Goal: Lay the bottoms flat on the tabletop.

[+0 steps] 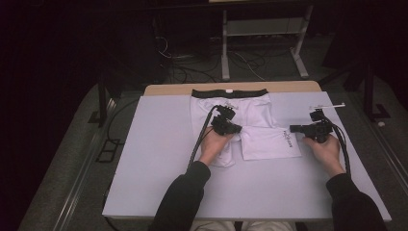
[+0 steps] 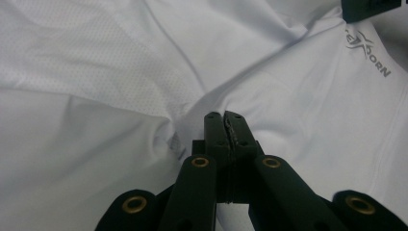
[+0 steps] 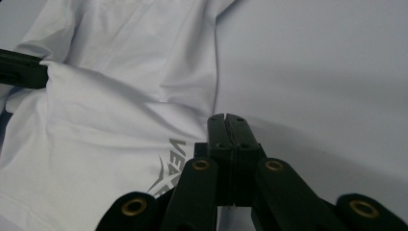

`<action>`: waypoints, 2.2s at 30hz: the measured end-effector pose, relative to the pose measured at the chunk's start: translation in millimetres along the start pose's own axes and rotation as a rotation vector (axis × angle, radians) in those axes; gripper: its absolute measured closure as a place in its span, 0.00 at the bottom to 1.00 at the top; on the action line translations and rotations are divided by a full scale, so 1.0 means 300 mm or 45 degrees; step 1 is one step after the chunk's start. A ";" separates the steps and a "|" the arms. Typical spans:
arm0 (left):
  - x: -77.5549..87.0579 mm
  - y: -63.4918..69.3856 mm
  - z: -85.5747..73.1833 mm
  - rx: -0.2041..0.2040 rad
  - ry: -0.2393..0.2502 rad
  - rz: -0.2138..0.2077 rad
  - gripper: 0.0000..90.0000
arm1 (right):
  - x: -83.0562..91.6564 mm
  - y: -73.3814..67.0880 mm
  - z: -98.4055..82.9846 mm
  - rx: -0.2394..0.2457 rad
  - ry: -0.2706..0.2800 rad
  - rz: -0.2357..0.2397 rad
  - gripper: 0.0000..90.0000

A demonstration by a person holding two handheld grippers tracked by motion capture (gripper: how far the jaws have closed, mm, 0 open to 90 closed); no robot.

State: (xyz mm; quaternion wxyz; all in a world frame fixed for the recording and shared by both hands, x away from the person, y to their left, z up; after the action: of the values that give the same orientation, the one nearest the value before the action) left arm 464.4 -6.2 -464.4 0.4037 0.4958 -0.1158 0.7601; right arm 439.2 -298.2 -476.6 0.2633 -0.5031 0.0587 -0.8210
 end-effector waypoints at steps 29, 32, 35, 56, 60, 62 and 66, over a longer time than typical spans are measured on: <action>0.078 0.171 -0.146 0.201 0.138 -0.252 0.45 | 0.143 -0.120 -0.101 -0.024 0.079 0.080 0.22; 0.062 0.165 -0.176 0.226 0.122 -0.263 0.45 | 0.136 -0.121 -0.126 -0.019 0.041 0.064 0.22; 0.051 0.162 -0.198 0.239 0.102 -0.270 0.46 | 0.132 -0.120 -0.148 -0.030 0.008 0.069 0.24; 0.016 0.184 -0.241 0.275 0.081 -0.344 0.53 | 0.123 -0.065 -0.219 -0.160 -0.114 0.116 0.40; 0.009 0.187 -0.238 0.276 0.084 -0.357 0.56 | 0.111 -0.051 -0.234 -0.192 -0.154 0.133 0.48; 0.008 0.186 -0.238 0.275 0.084 -0.361 0.58 | 0.110 -0.048 -0.236 -0.206 -0.149 0.149 0.48; 0.003 0.191 -0.238 0.270 0.083 -0.359 0.61 | 0.107 -0.048 -0.239 -0.221 -0.151 0.176 0.53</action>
State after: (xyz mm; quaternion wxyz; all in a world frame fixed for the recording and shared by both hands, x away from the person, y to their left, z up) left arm 375.4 -1.6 -485.0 0.4554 0.5219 0.0488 0.7196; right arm 361.0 -313.7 -480.6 0.2778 -0.5665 0.1482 -0.7616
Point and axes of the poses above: each handheld gripper's, and its own axes: x roughly backward along the jaws, z roughly out of its top, y roughly to its right, the point moved 4 cm from there along -x, roughly forward along the jaws, and after that the axes turned 13 degrees about -y, right-handed, at the moved point
